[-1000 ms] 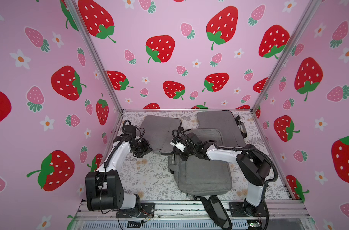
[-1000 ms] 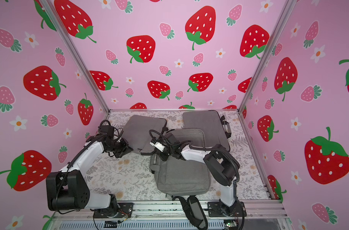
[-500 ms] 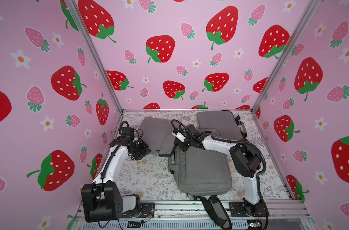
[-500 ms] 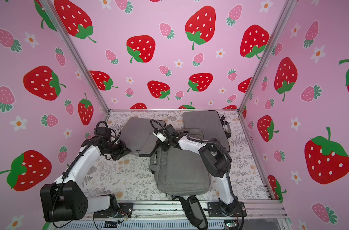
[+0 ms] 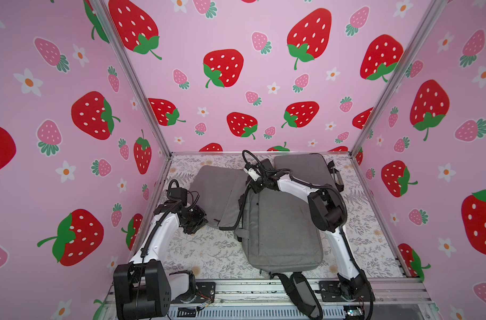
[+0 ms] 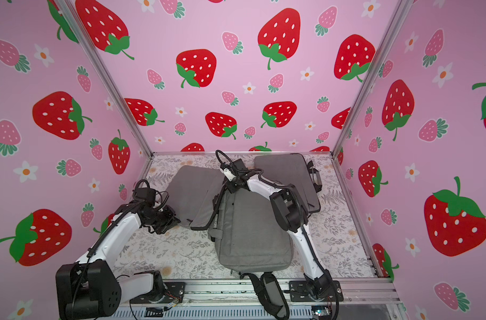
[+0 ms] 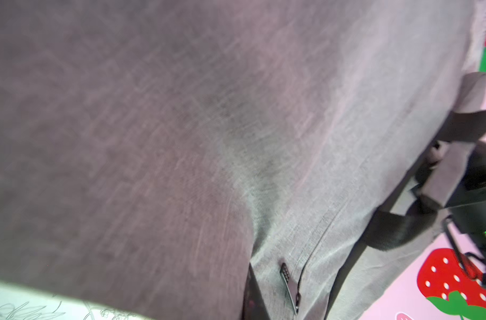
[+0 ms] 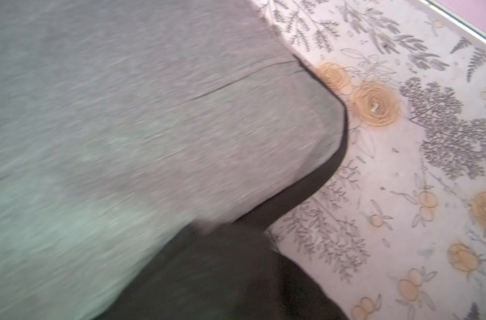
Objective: Open the zippered laptop bag and take out the laptop
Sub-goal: Unzip the zipper on the zippered laptop bag.
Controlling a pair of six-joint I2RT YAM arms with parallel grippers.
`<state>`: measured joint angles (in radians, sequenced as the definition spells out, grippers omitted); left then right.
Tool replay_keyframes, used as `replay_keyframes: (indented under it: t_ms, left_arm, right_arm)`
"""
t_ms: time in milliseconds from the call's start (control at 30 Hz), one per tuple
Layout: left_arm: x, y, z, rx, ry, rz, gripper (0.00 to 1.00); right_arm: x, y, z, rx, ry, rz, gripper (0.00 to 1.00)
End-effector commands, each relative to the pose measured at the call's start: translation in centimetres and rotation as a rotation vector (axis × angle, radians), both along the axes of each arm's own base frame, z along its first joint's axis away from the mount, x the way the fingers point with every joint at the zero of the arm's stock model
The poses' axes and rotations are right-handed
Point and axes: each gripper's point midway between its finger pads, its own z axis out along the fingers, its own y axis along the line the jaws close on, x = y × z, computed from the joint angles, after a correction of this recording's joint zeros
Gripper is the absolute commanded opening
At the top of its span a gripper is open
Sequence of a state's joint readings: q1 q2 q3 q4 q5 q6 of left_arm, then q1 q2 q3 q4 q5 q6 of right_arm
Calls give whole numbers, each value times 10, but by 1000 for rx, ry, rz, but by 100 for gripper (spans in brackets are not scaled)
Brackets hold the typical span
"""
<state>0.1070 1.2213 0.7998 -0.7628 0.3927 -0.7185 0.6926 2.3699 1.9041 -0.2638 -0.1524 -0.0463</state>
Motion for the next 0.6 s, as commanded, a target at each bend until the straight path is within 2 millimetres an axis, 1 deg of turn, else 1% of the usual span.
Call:
replay_keyframes:
  t_ms: [0,100,233,300,400,500,567]
  left_arm:
    - [-31,18,-21,90,135,63,0]
    - [-34,19,-31,95,159,68,0]
    - [-36,20,-40,103,190,58,0]
    - [-35,22,-42,112,197,50,0]
    - [-35,24,-43,128,212,37,0]
    - [-34,25,-44,133,214,30,4]
    - [-34,24,-44,129,216,23,17]
  right_arm:
    - [67,-49,22,-33,-115,-200,0]
    - [82,-45,25,-6,-134,-213,0]
    - [96,-33,30,46,-173,-203,0]
    - [102,-25,33,84,-186,-191,0]
    - [102,-11,42,158,-193,-148,2]
    - [98,-2,49,202,-193,-99,3]
    - [92,3,54,225,-183,-61,5]
